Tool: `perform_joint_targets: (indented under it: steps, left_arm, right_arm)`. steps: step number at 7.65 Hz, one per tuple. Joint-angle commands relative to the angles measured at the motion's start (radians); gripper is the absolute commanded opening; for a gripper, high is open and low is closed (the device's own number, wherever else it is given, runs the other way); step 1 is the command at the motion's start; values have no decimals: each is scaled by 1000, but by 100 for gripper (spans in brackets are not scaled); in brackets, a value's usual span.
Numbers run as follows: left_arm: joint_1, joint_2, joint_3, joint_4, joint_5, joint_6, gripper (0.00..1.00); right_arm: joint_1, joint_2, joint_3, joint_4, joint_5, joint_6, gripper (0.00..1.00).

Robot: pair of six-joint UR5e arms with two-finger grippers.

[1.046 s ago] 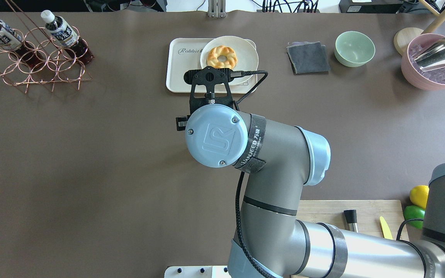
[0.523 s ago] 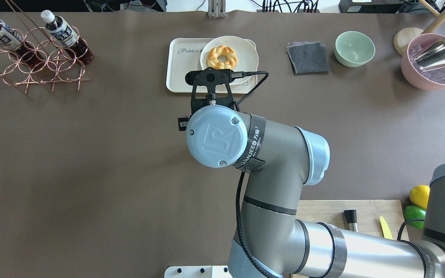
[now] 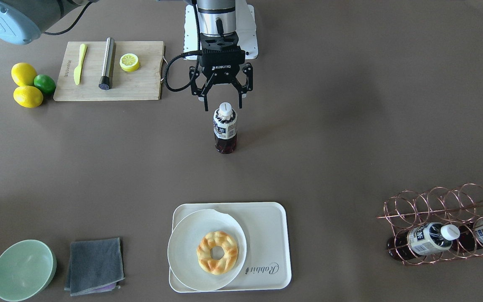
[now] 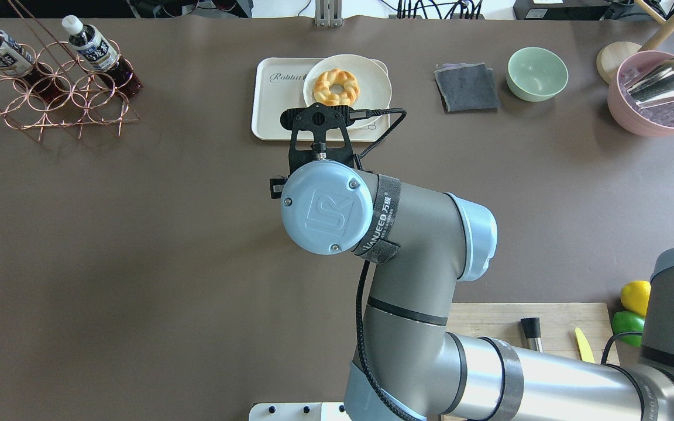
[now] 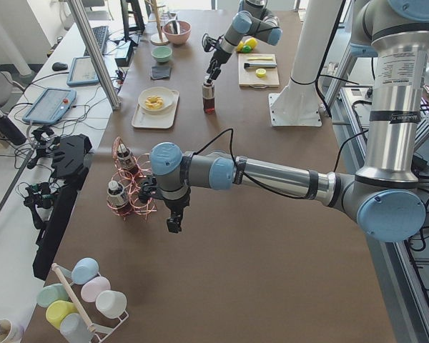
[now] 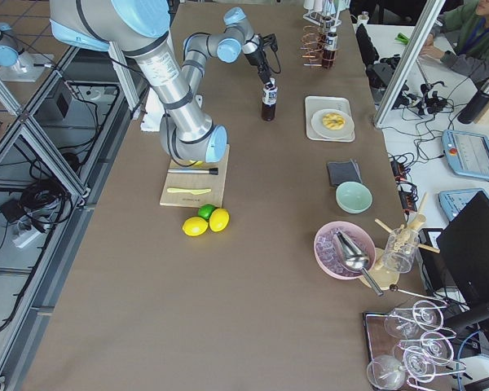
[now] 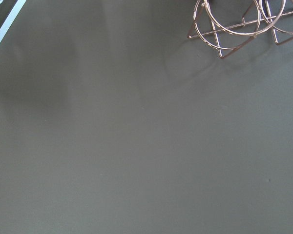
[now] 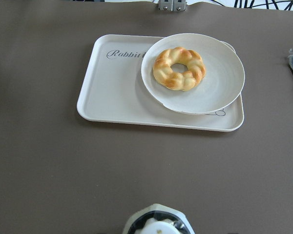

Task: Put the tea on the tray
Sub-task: 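Lower the right gripper and grasp the tea bottle by its cap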

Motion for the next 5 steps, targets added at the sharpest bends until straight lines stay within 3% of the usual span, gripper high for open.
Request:
perform_joint_targets:
  steps: [1, 5]
  left_arm:
    - [0, 0, 1, 0, 0, 0, 98]
    - [0, 0, 0, 0, -2, 2, 98]
  right_arm:
    - [-2, 0, -2, -1, 0, 2, 86]
    - [1, 2, -24, 31, -6, -2, 86]
